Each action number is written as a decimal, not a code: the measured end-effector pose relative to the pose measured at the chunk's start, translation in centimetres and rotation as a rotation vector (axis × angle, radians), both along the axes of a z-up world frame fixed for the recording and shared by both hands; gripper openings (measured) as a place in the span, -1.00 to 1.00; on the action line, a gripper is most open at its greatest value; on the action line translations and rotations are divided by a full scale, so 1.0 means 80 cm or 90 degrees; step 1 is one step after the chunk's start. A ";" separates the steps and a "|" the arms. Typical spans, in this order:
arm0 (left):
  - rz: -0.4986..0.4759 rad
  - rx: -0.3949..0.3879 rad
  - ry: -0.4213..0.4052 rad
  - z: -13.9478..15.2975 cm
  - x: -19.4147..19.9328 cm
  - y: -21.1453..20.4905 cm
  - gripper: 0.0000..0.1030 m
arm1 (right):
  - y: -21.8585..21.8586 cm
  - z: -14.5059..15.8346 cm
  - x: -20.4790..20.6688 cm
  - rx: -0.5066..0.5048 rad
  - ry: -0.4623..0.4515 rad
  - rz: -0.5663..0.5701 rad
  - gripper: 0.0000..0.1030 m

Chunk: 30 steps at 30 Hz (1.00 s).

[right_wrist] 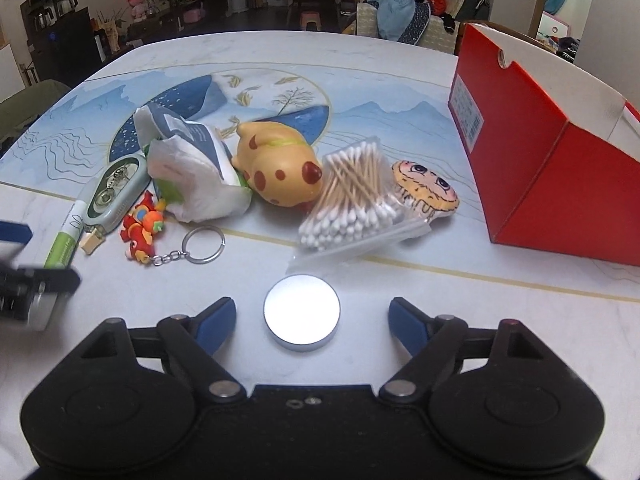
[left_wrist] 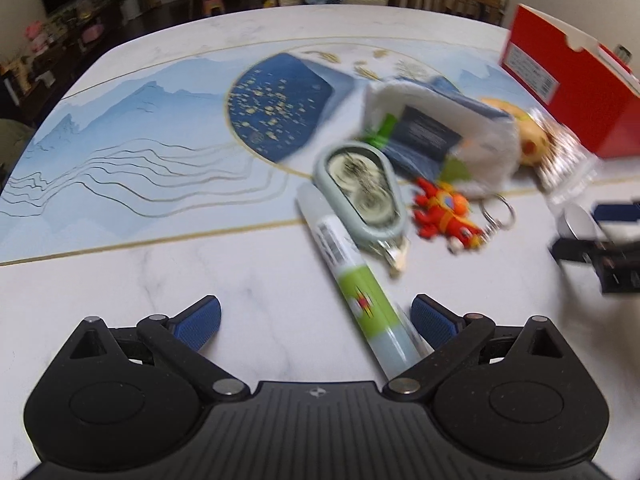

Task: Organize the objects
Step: 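Withdraw both tools from the box toward the remaining items on the table, then grasp the green glue stick with the left tool while the right tool grasps the silver tin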

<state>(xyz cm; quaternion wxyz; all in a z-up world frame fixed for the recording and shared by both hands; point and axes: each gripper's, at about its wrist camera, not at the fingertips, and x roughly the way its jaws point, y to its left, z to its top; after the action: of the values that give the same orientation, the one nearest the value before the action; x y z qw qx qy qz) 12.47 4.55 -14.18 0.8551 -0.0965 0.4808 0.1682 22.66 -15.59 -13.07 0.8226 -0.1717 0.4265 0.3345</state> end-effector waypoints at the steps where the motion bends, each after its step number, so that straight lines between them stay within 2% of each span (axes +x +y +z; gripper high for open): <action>1: -0.007 0.001 -0.002 0.000 -0.003 -0.005 0.94 | 0.001 0.001 0.000 0.001 -0.002 0.002 0.51; 3: -0.016 0.006 -0.006 0.002 -0.008 -0.013 0.86 | 0.003 0.002 -0.001 0.002 -0.003 0.004 0.43; 6: -0.025 0.010 -0.018 0.007 -0.010 -0.021 0.55 | 0.003 0.003 -0.002 0.005 -0.005 0.005 0.29; 8: -0.031 0.013 -0.023 0.011 -0.009 -0.026 0.16 | 0.003 0.004 -0.002 0.006 -0.007 0.003 0.18; 12: -0.059 0.015 -0.029 0.015 -0.009 -0.035 -0.34 | 0.003 0.006 -0.005 0.007 -0.009 0.003 -0.15; 13: -0.060 0.016 -0.028 0.015 -0.009 -0.036 -0.35 | 0.002 0.007 -0.005 0.007 -0.009 0.002 -0.25; 20: -0.022 -0.022 -0.032 0.017 -0.016 -0.015 -0.48 | -0.009 0.016 -0.014 0.008 -0.005 -0.009 -0.25; 30: 0.041 -0.091 -0.075 0.031 -0.053 0.020 -0.59 | -0.034 0.059 -0.030 0.039 0.010 -0.003 -0.25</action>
<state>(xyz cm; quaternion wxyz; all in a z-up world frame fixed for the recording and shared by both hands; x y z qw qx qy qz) 8.26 6.16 -11.66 0.8670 -0.1827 0.4371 0.1549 20.24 -18.34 -8.37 0.8249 -0.1425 0.4232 0.3467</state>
